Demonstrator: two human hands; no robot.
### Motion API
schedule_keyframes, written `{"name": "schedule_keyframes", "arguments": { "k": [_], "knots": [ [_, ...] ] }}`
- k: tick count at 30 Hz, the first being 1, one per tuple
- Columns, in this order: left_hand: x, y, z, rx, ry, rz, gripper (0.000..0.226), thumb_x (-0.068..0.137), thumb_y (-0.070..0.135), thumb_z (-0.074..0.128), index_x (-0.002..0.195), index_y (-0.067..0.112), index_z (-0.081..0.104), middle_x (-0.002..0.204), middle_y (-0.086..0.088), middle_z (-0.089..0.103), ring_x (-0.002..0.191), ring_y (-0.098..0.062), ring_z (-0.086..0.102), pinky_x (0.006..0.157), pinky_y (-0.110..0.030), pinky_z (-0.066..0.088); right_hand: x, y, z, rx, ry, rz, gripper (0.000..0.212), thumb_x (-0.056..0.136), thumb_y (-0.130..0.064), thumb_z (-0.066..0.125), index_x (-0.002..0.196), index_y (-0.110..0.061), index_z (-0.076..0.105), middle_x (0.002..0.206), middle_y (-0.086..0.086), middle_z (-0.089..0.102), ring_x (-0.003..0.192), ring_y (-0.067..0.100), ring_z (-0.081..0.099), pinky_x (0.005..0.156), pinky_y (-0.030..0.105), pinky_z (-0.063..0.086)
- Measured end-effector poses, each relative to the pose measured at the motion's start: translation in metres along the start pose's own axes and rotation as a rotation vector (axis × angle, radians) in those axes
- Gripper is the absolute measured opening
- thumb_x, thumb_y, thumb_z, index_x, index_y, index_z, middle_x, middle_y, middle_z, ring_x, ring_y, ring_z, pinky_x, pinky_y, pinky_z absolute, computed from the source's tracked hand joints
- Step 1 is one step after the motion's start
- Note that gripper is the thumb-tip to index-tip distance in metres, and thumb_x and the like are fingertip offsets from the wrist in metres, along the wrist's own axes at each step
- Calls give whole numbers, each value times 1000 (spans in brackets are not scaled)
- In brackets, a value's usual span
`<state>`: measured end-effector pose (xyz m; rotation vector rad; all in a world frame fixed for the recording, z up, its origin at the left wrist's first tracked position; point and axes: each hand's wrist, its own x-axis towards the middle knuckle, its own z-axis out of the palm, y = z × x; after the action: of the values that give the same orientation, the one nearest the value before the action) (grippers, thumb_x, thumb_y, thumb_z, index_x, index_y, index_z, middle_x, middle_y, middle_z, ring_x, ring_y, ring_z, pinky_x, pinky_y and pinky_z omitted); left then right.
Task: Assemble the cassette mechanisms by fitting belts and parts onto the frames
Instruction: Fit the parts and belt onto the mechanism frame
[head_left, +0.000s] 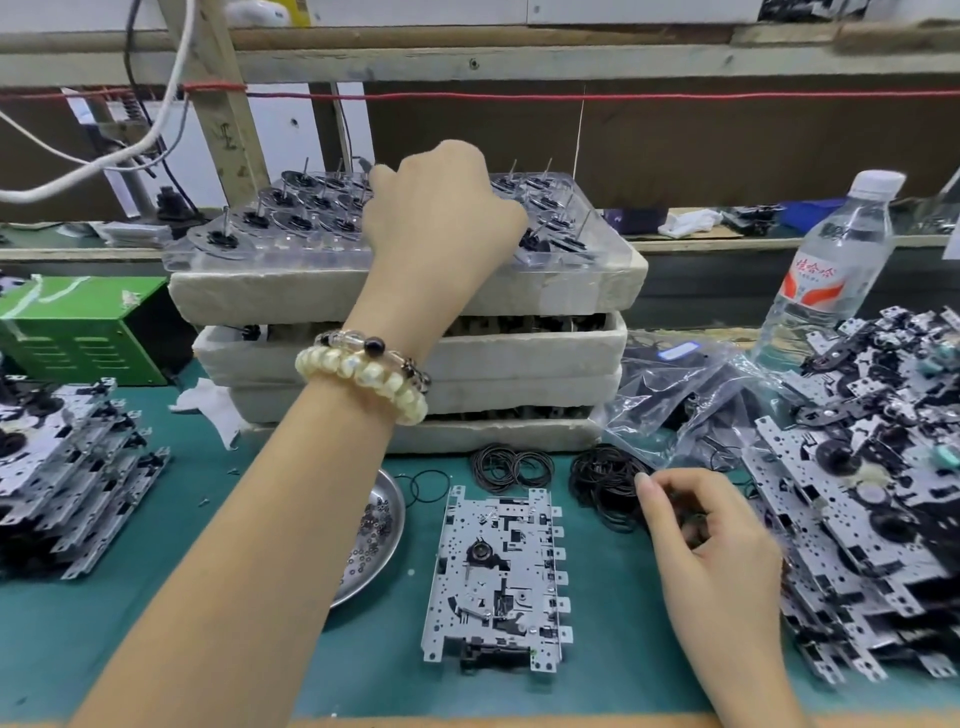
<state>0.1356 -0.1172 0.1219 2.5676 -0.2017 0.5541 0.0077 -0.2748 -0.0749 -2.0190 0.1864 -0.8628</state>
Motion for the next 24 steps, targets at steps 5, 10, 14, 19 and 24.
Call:
{"name": "schedule_keyframes", "arguments": {
  "k": [5,10,14,19,24],
  "knots": [
    [2,-4,-8,-116,-15,-19,18,91,18,60,85,1,61,103,-16,71,84,-31,63,80,-43,55,1,-1,0,-5,0,11,13,90,-22,66,80,-30,62,78,-11,62,74,11,55,62,17,40],
    [-10,-10,-20,-303,84,-13,24,96,26,62,101,5,74,53,3,52,52,-16,45,68,-30,50,1,-1,0,-6,6,19,15,90,-20,67,79,-30,62,77,-10,62,74,11,56,62,15,41],
    [-45,-27,-32,-517,81,-25,17,92,28,69,85,18,79,86,-12,76,71,-14,52,46,-7,40,1,1,0,-5,16,25,16,89,-19,68,79,-30,63,77,-8,63,72,13,56,61,14,40],
    [-124,-56,-10,-767,-77,-217,11,83,36,74,77,43,78,76,20,74,68,17,60,62,-12,40,1,-14,-3,230,-19,138,8,84,-27,71,77,-23,72,75,-3,69,69,13,61,64,20,47],
    [-175,-66,16,-979,-290,-464,8,68,38,74,73,35,80,57,20,66,51,12,56,59,-9,40,-10,-47,-12,720,-103,306,42,61,-53,83,78,-16,75,85,-4,66,75,9,52,65,16,45]
  ]
}}
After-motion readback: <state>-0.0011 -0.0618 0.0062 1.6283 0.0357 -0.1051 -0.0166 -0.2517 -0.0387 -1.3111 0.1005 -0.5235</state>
